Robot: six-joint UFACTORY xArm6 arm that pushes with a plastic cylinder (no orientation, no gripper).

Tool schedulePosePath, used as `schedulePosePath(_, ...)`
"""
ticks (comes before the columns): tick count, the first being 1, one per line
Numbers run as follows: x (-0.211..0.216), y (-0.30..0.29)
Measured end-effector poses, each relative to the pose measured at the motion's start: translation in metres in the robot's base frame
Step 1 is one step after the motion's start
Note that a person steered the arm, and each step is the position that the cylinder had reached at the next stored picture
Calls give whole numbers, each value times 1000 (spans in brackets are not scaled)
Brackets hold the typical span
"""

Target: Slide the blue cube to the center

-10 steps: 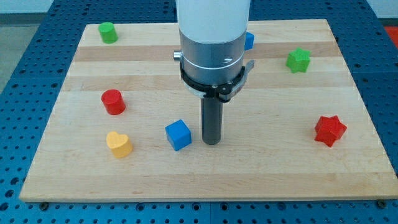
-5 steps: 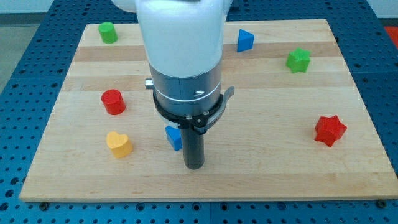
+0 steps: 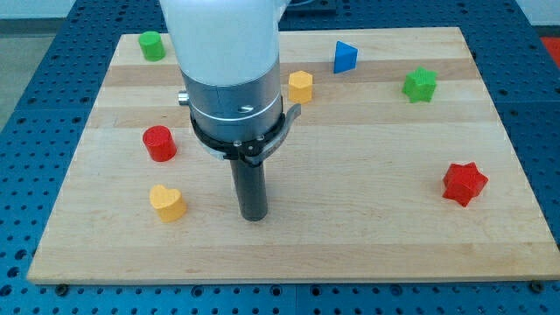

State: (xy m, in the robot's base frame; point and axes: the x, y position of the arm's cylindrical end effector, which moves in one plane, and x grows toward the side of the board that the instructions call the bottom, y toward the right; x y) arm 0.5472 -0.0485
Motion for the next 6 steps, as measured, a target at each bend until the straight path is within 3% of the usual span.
schedulePosePath(3, -2, -17)
schedulePosePath(6, -40, -13)
